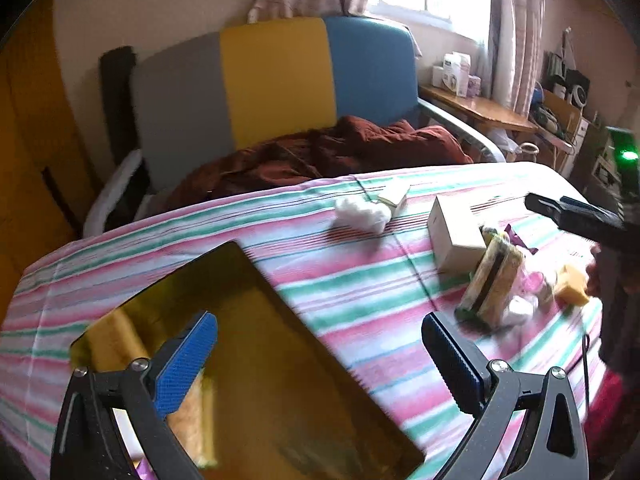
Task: Organize objects
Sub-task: 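Grasp the white plastic bag with the left gripper, then carry the plastic bag to the tray with the left gripper while the right gripper grasps the small green box, then release the plastic bag and green box into the tray, then move both grippers back toward the remaining pile of items, then grasp the white printed box with the left gripper while the right gripper reaches the pile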
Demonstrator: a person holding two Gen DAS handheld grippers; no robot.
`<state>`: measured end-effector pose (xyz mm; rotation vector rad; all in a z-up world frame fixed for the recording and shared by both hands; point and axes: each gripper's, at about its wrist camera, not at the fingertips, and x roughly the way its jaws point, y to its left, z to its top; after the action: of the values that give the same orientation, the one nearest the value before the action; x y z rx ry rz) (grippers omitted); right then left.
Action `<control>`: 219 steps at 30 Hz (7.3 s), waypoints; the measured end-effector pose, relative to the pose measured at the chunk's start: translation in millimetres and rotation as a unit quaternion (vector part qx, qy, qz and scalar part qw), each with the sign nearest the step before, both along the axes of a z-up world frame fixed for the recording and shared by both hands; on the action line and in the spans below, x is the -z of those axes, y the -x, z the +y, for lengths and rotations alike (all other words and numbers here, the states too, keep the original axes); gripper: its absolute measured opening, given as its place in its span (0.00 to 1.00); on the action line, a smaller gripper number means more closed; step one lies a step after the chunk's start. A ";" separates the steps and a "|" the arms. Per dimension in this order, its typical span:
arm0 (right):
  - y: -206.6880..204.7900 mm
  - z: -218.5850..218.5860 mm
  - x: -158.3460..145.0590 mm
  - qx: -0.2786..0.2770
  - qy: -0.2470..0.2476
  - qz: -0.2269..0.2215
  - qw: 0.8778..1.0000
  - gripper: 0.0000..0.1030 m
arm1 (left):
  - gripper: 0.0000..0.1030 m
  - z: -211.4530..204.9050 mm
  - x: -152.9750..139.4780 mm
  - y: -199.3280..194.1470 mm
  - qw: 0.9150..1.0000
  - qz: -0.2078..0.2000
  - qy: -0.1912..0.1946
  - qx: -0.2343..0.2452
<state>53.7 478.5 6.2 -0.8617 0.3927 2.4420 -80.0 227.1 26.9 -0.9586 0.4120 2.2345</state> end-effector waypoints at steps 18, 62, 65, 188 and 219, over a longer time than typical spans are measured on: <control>1.3 -10.4 -4.6 -0.042 0.022 0.013 0.999 0.98 | 1.00 152.0 59.3 99.2 0.993 -0.025 0.084 0.079; 243.5 -15.5 70.2 -0.290 -0.046 -0.291 0.911 0.98 | 0.65 -91.5 18.8 103.0 0.987 -0.126 -0.095 -0.013; 254.6 -12.5 78.2 -0.292 -0.040 -0.303 0.906 0.98 | 0.65 -99.6 21.5 105.7 0.985 -0.133 -0.103 -0.020; -44.0 12.4 0.2 0.066 0.040 -0.003 0.997 0.86 | 1.00 -121.5 29.9 -93.4 0.995 0.055 0.033 -0.079; -71.8 46.9 4.2 0.116 0.132 0.043 0.983 0.87 | 0.99 135.3 22.8 4.6 0.997 -0.042 0.001 0.066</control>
<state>125.5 525.3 2.1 -0.7686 0.8180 2.2451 -84.6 362.4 4.1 -0.9928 0.4278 2.0681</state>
